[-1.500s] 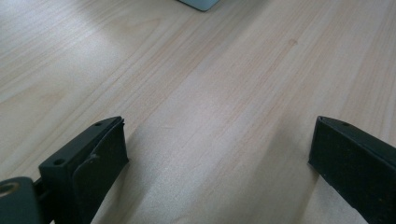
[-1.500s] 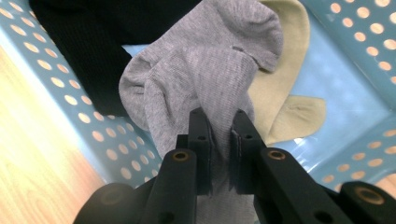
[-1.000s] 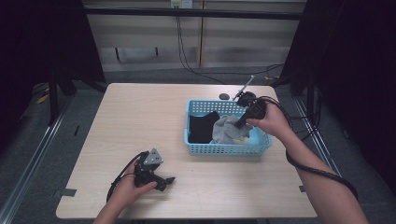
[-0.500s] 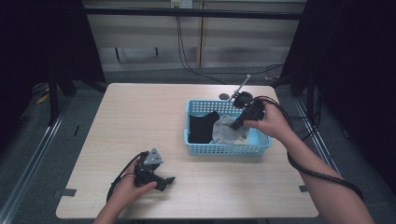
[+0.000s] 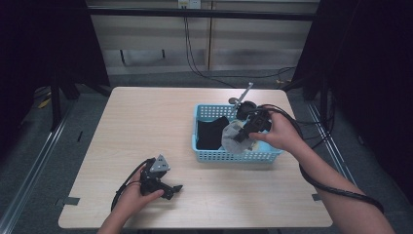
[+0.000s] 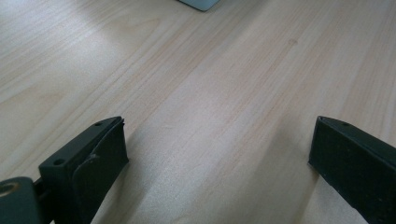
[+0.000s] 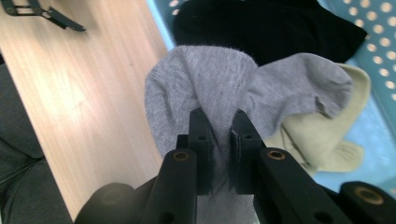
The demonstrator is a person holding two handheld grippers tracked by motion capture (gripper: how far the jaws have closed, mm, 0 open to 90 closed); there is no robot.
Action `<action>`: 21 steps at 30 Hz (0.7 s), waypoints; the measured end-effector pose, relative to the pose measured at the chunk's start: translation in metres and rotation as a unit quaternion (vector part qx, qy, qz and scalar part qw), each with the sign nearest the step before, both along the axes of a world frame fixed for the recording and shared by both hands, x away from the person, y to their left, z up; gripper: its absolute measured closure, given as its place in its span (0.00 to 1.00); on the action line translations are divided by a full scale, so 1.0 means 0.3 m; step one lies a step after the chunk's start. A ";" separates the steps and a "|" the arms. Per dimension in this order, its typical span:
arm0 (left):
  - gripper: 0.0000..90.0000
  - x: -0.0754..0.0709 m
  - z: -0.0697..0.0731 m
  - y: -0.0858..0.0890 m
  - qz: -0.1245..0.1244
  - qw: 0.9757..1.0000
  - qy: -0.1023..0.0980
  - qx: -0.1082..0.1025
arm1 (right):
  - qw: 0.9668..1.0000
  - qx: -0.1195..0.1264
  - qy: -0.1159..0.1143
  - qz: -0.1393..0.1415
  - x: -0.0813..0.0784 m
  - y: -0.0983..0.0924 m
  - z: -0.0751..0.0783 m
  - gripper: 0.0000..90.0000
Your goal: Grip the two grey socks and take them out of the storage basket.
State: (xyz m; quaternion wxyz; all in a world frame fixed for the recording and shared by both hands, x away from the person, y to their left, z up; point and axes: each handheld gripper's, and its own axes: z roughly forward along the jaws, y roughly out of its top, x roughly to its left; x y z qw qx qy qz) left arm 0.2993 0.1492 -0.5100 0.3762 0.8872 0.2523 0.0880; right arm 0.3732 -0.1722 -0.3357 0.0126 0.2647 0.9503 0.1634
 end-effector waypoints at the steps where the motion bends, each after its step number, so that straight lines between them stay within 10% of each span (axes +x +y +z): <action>1: 0.04 0.000 0.000 0.000 0.000 1.000 0.000 0.000 | 1.000 0.000 0.000 0.005 -0.004 0.005 -0.002 0.91; 21: 0.04 0.002 0.002 0.002 -0.004 1.000 -0.003 0.007 | 0.999 0.015 0.015 0.044 -0.079 0.091 -0.079 0.91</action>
